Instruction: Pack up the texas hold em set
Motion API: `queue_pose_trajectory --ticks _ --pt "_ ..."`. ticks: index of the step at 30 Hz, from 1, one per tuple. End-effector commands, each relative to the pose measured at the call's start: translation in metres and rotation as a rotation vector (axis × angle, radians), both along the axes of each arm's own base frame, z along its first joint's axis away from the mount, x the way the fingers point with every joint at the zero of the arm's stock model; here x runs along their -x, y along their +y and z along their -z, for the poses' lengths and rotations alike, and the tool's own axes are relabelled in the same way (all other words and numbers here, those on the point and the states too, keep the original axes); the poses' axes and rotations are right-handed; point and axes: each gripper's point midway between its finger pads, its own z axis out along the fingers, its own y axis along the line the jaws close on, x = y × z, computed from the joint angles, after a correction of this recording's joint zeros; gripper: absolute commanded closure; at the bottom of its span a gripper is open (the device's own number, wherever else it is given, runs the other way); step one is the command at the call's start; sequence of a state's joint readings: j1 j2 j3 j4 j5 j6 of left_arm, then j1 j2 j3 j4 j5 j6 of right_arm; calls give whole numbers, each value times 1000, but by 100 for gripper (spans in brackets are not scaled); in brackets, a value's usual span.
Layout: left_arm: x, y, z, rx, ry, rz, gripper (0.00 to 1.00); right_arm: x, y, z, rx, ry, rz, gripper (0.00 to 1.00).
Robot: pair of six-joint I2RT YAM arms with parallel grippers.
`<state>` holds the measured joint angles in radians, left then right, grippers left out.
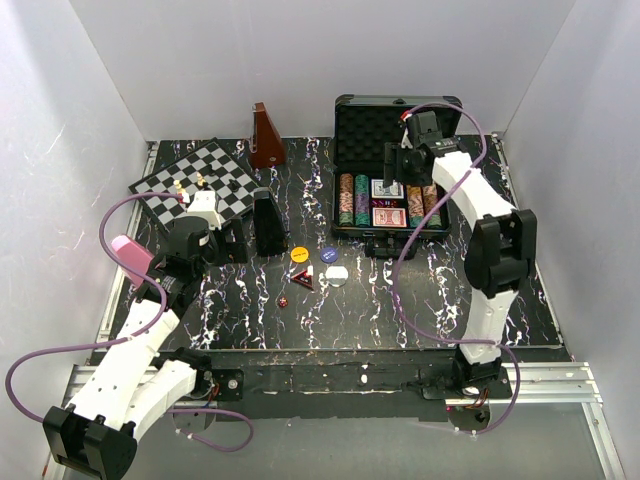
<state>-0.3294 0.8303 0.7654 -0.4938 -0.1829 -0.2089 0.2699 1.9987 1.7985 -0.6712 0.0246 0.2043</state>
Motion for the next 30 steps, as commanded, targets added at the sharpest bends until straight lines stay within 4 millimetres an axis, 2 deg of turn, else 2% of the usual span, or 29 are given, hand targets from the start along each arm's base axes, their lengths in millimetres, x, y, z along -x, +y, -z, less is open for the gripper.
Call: queue_pose_trajectory --ticks 1,5,9,11,12,14,19,25,30 --pt "-2 0 -17 7 -42 3 2 31 31 -38 17 -117 -75 22" --pt "-2 1 -16 6 -41 -4 2 75 72 -44 24 -184 -160 25" --pt "-2 1 -17 9 -44 -7 2 129 127 -37 -35 -177 -278 32" --pt "-2 1 -17 8 -44 -8 2 158 154 -30 -68 -139 -313 34" --pt "-2 2 -17 8 -46 -9 2 166 162 -26 -82 -113 -310 35" --pt "-2 2 -18 7 -48 -12 2 197 192 -18 -100 -79 -375 37" --pt "0 4 -21 9 -60 -20 2 244 242 15 -75 -8 -483 42" --pt "0 4 -22 10 -65 -21 2 278 282 47 -26 28 -580 46" --pt "1 5 -22 10 -64 -23 2 286 295 60 5 31 -601 49"
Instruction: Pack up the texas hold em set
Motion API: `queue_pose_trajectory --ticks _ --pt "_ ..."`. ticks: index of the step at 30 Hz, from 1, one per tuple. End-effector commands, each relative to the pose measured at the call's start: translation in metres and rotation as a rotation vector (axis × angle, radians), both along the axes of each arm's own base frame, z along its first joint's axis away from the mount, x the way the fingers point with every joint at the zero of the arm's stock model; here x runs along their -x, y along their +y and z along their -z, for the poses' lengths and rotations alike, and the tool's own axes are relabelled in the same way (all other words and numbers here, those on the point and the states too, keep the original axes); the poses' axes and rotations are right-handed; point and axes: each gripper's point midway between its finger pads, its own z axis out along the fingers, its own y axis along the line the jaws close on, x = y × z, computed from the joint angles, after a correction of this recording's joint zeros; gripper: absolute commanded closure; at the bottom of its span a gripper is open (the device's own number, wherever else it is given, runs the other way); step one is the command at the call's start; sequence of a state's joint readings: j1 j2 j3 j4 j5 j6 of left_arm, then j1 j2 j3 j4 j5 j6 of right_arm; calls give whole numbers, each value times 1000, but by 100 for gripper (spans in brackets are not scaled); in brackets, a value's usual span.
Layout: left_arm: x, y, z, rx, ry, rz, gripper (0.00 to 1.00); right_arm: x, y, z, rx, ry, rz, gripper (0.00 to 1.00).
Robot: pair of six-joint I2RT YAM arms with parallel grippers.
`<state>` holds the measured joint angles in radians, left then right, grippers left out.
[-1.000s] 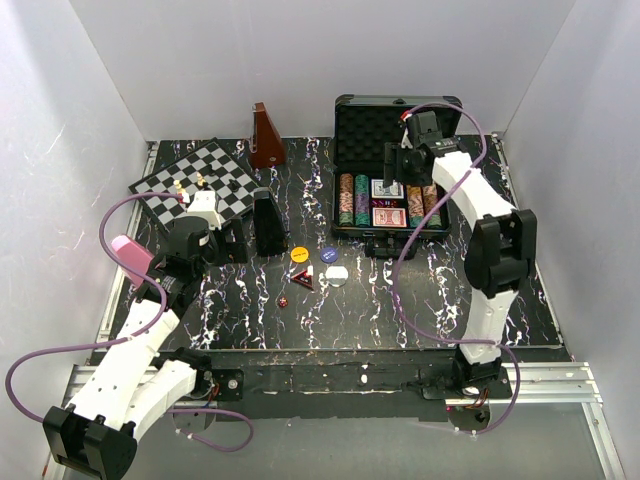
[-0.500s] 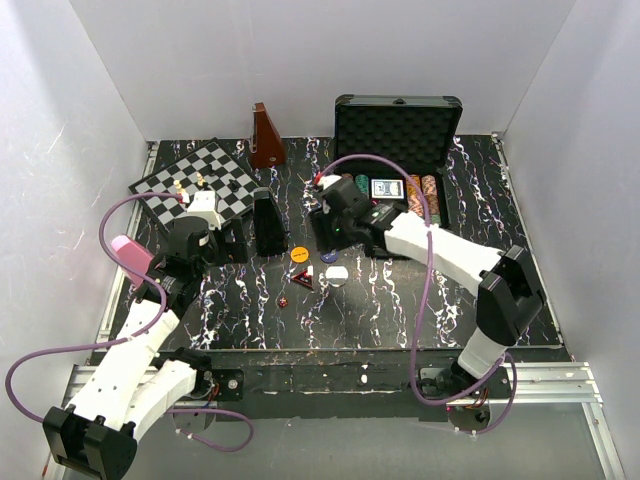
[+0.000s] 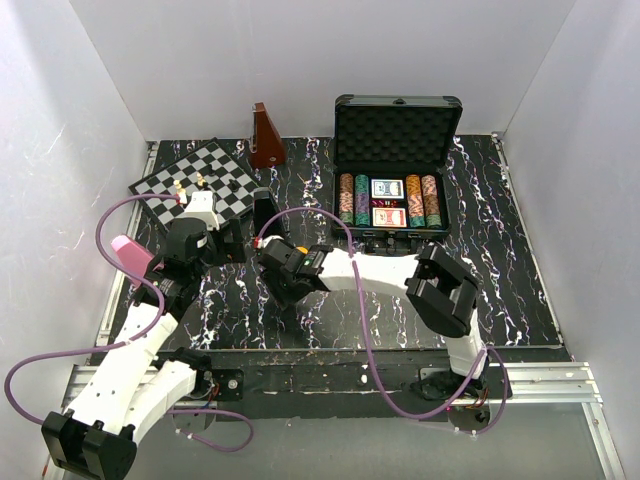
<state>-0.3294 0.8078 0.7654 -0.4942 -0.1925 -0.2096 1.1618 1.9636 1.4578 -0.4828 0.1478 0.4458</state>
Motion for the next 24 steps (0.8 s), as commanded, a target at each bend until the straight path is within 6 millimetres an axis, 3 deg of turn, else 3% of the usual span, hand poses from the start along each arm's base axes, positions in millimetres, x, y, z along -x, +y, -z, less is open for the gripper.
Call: queue_pose_trajectory --ticks 1,24 --pt "-1 3 -16 6 -43 -14 2 -10 23 -21 -59 -55 19 49" --pt "-1 1 -15 10 -39 -7 2 -15 29 7 12 -43 11 61"
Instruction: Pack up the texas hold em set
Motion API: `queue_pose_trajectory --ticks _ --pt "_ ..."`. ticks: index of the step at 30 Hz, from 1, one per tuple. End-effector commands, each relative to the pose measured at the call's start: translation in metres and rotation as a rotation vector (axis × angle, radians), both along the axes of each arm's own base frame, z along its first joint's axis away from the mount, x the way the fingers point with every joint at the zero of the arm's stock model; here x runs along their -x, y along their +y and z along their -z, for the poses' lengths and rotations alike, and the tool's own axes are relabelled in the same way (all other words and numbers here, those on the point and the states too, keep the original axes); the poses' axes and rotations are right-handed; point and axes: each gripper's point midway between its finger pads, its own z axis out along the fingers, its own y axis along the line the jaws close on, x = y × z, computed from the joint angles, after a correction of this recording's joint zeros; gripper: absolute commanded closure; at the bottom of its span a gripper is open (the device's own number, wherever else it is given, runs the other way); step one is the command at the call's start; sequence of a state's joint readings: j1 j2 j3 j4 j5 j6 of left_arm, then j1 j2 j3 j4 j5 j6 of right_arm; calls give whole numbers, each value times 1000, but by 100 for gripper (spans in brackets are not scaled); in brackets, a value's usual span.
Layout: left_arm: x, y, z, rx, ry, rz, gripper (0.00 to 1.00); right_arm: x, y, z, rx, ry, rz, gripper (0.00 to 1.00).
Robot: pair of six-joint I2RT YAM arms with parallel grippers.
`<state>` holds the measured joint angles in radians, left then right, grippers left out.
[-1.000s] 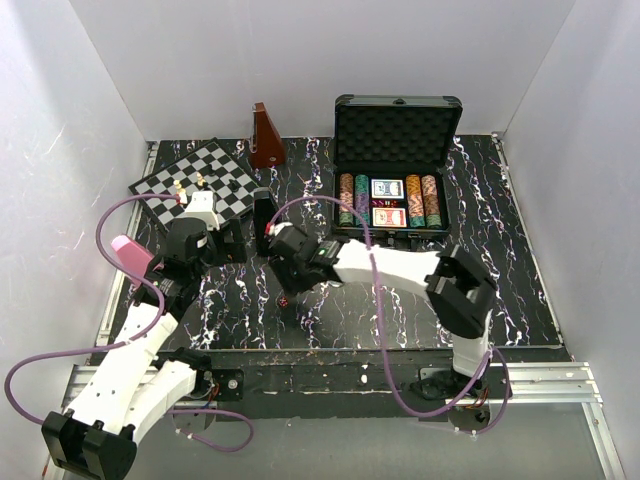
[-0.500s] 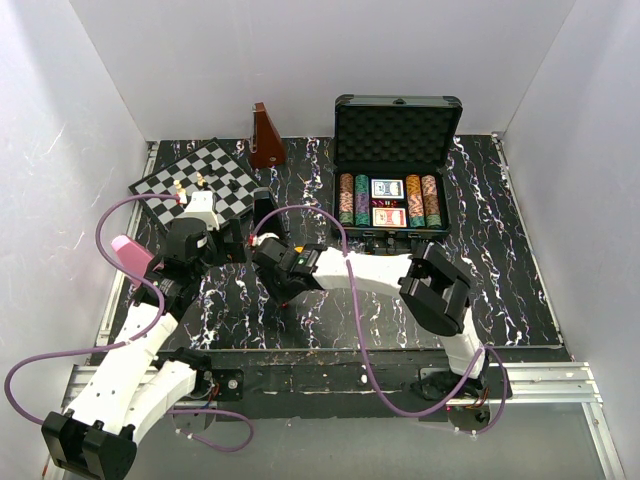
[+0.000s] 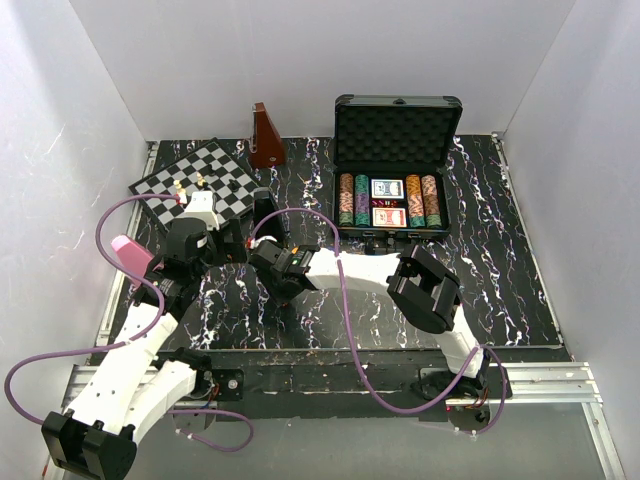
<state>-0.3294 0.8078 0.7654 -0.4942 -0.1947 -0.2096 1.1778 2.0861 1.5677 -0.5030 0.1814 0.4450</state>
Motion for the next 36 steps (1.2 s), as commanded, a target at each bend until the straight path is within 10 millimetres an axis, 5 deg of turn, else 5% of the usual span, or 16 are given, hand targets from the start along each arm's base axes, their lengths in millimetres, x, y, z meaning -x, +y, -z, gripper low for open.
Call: queue_pose_trajectory --ticks 1,19,24,26,31,36 --pt "-1 1 -15 9 -37 -5 2 -8 10 -13 -30 -29 11 62" --pt "-1 0 -15 10 -38 -3 2 -4 8 -5 -3 -8 5 68" --pt "-1 0 -15 11 -38 -2 2 -5 7 -8 -4 -13 12 84" --pt "-1 0 -15 10 -37 -2 2 -7 5 -12 -5 -31 24 99" --pt "0 3 -19 11 -52 -19 2 -10 0 -45 -94 -93 41 99" --pt "1 6 -21 12 -68 -29 2 -26 -26 -89 -126 -196 83 99"
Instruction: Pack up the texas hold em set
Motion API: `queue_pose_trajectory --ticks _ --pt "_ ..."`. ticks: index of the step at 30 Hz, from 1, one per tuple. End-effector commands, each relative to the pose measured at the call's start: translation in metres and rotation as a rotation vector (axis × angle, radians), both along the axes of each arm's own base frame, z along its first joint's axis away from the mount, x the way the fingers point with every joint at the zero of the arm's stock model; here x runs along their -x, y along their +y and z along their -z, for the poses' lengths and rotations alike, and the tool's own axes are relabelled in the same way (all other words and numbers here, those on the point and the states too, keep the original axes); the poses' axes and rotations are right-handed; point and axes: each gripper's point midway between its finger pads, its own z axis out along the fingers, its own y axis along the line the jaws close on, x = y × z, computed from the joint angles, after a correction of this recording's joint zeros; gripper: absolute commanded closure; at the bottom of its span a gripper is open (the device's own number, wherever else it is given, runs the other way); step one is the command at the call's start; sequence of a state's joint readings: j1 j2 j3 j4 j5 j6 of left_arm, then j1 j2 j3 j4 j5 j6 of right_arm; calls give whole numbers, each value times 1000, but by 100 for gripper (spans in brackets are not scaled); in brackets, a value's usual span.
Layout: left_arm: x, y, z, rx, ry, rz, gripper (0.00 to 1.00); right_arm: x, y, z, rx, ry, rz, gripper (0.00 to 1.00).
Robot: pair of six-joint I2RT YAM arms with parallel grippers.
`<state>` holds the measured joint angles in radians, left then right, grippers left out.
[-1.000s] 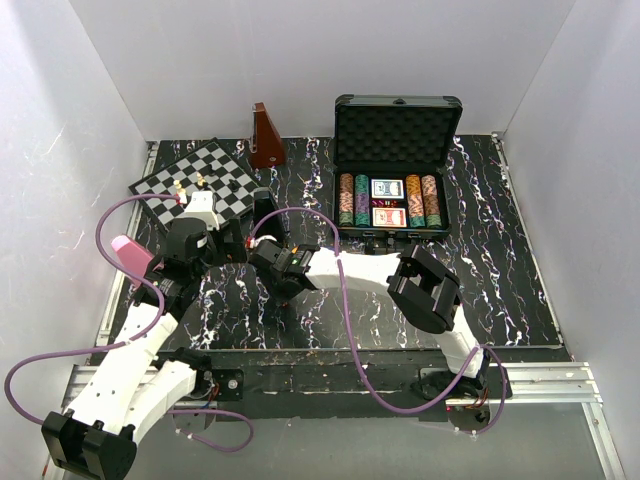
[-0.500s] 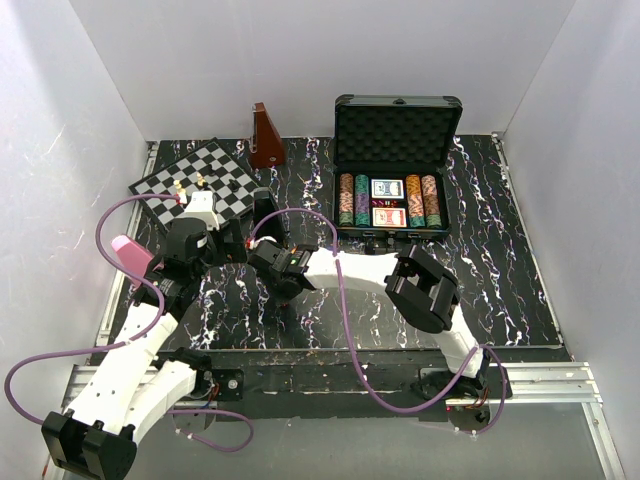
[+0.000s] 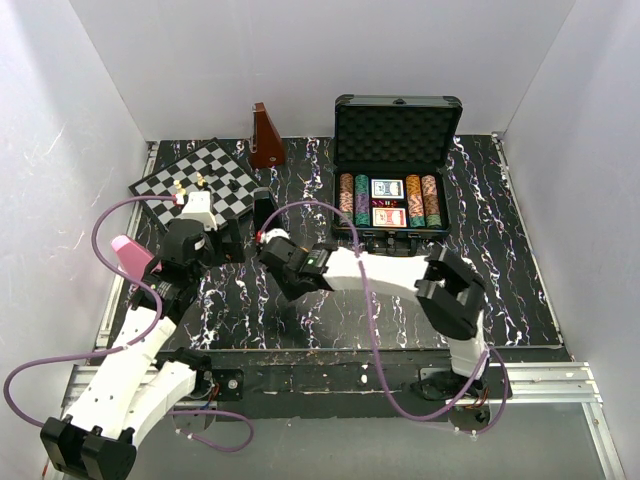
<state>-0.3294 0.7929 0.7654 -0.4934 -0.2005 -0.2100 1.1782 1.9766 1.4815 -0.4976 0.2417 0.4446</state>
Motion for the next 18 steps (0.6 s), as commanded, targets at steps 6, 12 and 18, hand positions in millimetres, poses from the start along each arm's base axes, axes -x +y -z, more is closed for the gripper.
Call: queue_pose_trajectory --ticks 6,12,18 --pt "-1 2 -18 14 -52 -17 2 -76 -69 -96 -106 -176 154 99" --pt "0 4 -18 9 -56 -23 2 -153 -150 -112 -151 -160 322 99" --pt "-1 5 -16 2 -47 -24 2 -222 -221 -106 -130 -152 478 99"
